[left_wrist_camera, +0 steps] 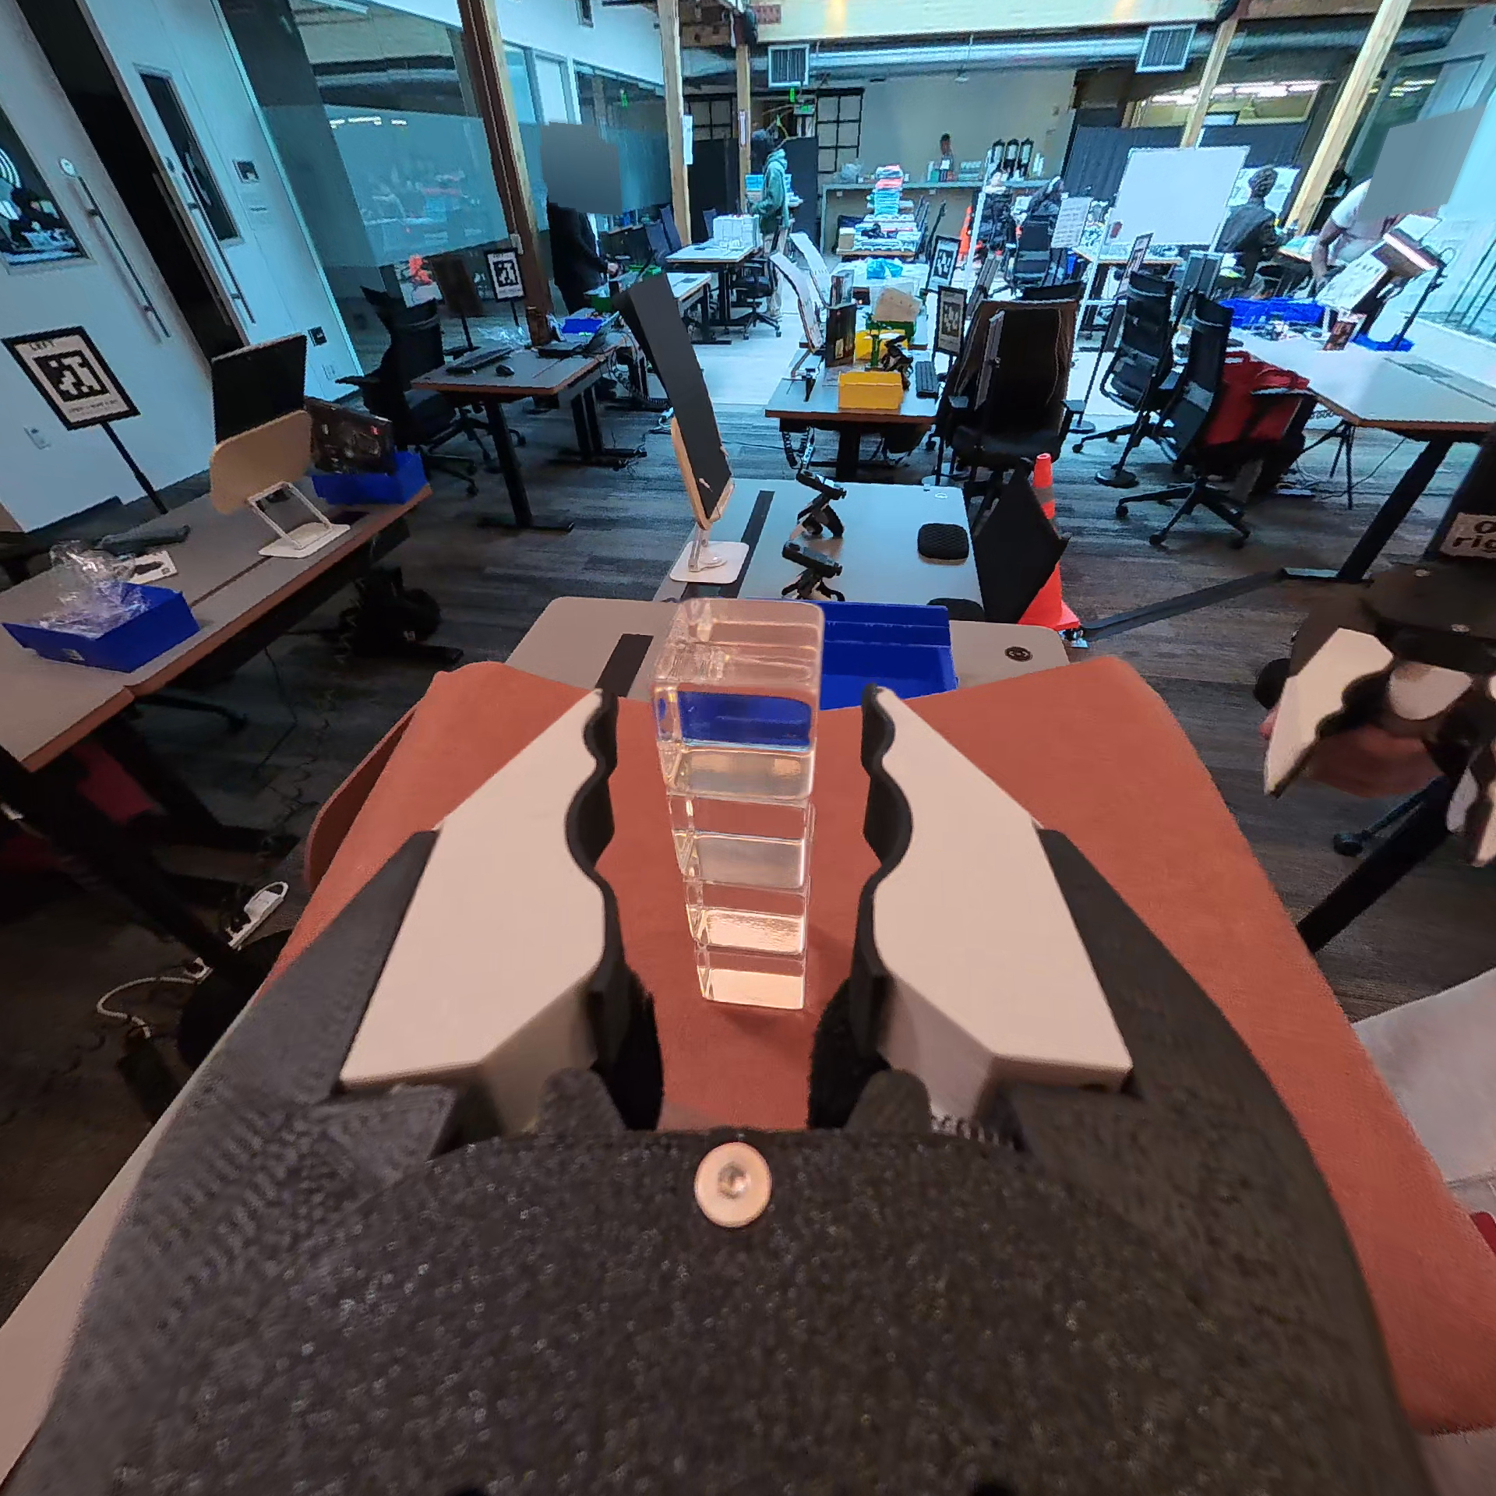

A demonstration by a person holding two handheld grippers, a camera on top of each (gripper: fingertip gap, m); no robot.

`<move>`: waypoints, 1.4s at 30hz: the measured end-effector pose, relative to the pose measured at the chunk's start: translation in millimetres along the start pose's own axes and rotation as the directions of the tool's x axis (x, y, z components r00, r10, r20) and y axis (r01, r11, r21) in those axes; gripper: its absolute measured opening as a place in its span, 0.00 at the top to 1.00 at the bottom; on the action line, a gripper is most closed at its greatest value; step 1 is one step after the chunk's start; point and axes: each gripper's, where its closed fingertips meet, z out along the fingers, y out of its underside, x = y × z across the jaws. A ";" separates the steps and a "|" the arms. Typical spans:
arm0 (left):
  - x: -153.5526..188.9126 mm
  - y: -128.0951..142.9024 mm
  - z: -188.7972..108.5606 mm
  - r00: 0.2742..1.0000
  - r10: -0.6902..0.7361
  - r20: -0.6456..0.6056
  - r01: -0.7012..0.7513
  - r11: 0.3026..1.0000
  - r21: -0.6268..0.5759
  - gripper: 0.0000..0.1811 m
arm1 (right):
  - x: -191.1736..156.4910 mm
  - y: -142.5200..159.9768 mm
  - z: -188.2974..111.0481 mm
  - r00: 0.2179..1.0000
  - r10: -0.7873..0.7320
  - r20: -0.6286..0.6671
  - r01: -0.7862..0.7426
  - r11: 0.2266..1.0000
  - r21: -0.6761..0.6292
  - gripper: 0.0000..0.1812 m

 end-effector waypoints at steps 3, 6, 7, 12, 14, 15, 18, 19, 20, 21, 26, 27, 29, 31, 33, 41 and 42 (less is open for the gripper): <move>0.5 2.7 2.4 1.000 0.011 -0.022 -0.011 1.000 -0.013 0.77 | -1.8 -3.7 2.6 1.000 -0.014 0.014 0.013 1.000 0.004 0.68; 2.4 2.7 3.6 0.999 0.010 -0.053 -0.012 1.000 -0.027 0.77 | -7.1 -22.5 1.4 0.998 -0.043 0.044 0.040 0.997 0.068 0.69; 2.8 1.9 3.8 0.998 0.007 -0.063 -0.009 1.000 -0.030 0.77 | -7.7 -31.7 0.1 0.997 -0.053 0.050 0.047 0.994 0.098 0.70; 0.7 -7.2 4.5 0.996 0.042 -0.077 -0.044 0.999 -0.013 0.77 | 14.3 -79.7 1.3 0.993 0.067 0.096 -0.086 0.974 0.209 0.69; 2.5 -16.7 3.4 0.994 0.074 -0.076 -0.074 0.997 0.012 0.77 | 28.8 -96.2 6.6 0.993 0.075 0.096 -0.096 0.966 0.241 0.66; 5.4 -23.9 2.1 0.993 0.094 -0.074 -0.092 0.995 0.033 0.77 | 36.0 -103.1 10.2 0.996 0.044 0.071 -0.061 0.967 0.249 0.66; 35.1 -45.8 -4.6 0.975 0.193 -0.114 -0.184 0.979 0.088 0.77 | 42.0 -125.5 21.7 0.991 -0.134 0.015 0.126 0.958 0.259 0.67; 49.3 -52.6 -7.5 0.965 0.222 -0.136 -0.208 0.972 0.109 0.77 | 41.8 -133.3 26.1 0.982 -0.190 0.004 0.182 0.950 0.254 0.67; 64.9 -57.8 -10.5 0.955 0.242 -0.170 -0.223 0.967 0.125 0.77 | 40.3 -142.9 29.2 0.971 -0.239 -0.005 0.231 0.936 0.266 0.67; 80.4 -61.4 -13.2 0.945 0.259 -0.201 -0.235 0.962 0.138 0.77 | 37.1 -153.0 31.4 0.962 -0.271 -0.004 0.261 0.921 0.290 0.67; 138.8 -64.7 -21.7 0.903 0.276 -0.328 -0.232 0.958 0.169 0.77 | 19.5 -173.6 47.7 0.923 -0.381 0.055 0.347 0.885 0.311 0.70; 146.0 -62.7 -22.2 0.897 0.275 -0.346 -0.231 0.959 0.164 0.77 | 16.9 -174.4 50.3 0.917 -0.394 0.061 0.357 0.880 0.313 0.70; 155.8 -58.2 -21.5 0.890 0.276 -0.363 -0.236 0.960 0.152 0.77 | 9.3 -173.5 53.3 0.907 -0.410 0.092 0.362 0.874 0.326 0.72; 159.6 -51.3 -17.1 0.890 0.286 -0.356 -0.260 0.958 0.120 0.77 | 5.7 -171.6 54.3 0.903 -0.418 0.098 0.365 0.868 0.337 0.78; 161.9 -48.4 -15.6 0.891 0.293 -0.347 -0.271 0.956 0.111 0.77 | 5.8 -166.9 53.6 0.897 -0.430 0.101 0.377 0.865 0.332 0.77; 164.1 -26.6 -39.4 0.962 0.230 -0.149 -0.218 0.971 0.096 0.76 | 94.6 -163.7 -14.9 0.855 -0.494 -0.158 0.506 0.862 0.043 0.78; 167.2 -17.1 -49.5 0.974 0.185 -0.129 -0.173 0.980 0.100 0.76 | 129.7 -154.3 -35.3 0.835 -0.497 -0.235 0.495 0.866 -0.073 0.78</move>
